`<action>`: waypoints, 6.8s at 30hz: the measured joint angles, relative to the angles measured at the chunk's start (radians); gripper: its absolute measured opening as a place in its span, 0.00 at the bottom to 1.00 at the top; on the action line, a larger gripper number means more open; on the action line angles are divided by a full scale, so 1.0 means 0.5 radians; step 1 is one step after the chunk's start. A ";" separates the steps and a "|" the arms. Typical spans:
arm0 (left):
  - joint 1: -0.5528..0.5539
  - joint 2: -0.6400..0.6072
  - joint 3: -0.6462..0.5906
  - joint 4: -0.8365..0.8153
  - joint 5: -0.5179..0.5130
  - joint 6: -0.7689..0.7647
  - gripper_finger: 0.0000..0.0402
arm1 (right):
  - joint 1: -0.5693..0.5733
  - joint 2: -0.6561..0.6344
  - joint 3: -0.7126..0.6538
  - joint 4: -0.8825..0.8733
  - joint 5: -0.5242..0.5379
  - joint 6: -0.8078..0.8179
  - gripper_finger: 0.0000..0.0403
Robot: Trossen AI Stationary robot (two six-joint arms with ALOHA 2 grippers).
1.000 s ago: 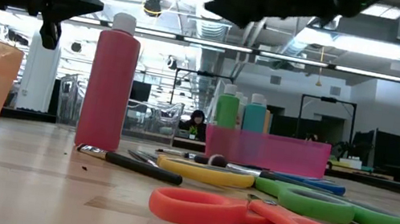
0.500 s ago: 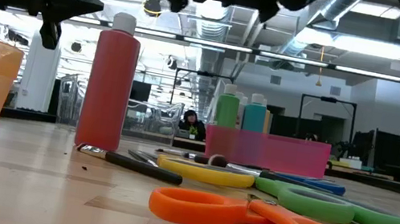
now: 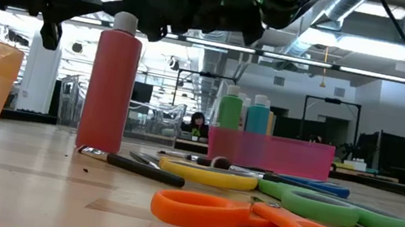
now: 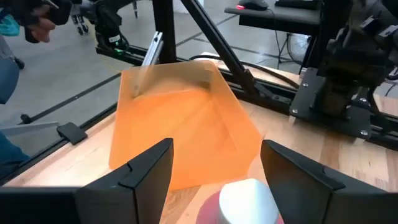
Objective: Pick & Place Paint Supplies
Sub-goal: Put the pink paint bottle into the red bin, then put the black paint brush into the transparent bin
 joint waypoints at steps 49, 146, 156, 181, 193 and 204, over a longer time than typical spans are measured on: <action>0.000 0.000 0.000 0.000 0.000 -0.001 0.01 | -0.040 0.008 -0.011 -0.141 0.044 -0.152 0.53; 0.000 0.000 0.000 0.000 0.000 -0.001 0.01 | -1.000 -1.233 -1.430 0.042 0.960 0.215 0.29; 0.000 0.000 0.000 0.000 0.000 -0.001 0.01 | -1.006 -1.207 -1.428 0.088 0.986 0.210 0.29; 0.000 0.000 0.000 0.000 0.000 -0.002 0.01 | -0.990 -1.212 -1.426 0.058 0.986 0.162 0.44; 0.000 0.000 0.000 0.000 0.000 -0.002 0.01 | -0.988 -1.213 -1.296 0.066 0.980 0.157 0.62; 0.000 0.000 0.000 0.000 0.000 -0.001 0.01 | -0.988 -1.343 -1.024 -0.263 0.978 0.061 0.62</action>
